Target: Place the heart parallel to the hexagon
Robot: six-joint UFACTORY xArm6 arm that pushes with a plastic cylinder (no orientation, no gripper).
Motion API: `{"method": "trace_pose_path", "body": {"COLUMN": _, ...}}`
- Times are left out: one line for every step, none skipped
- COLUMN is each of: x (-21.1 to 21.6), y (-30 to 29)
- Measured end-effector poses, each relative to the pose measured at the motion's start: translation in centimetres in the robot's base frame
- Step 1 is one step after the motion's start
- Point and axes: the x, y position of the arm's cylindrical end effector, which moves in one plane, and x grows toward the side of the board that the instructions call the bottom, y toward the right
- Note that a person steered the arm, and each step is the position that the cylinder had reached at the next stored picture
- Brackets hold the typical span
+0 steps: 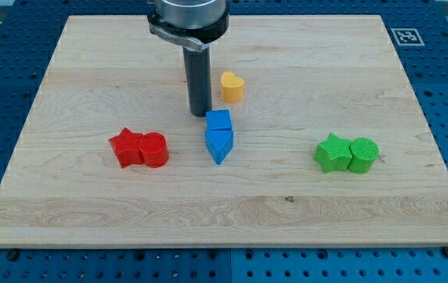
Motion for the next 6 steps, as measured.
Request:
{"method": "trace_pose_path", "body": {"x": -0.9, "y": 1.5}}
{"method": "trace_pose_path", "body": {"x": -1.5, "y": 1.5}}
{"method": "trace_pose_path", "body": {"x": -3.4, "y": 2.2}}
{"method": "trace_pose_path", "body": {"x": -3.5, "y": 5.9}}
{"method": "trace_pose_path", "body": {"x": -3.9, "y": 8.9}}
{"method": "trace_pose_path", "body": {"x": -4.8, "y": 9.2}}
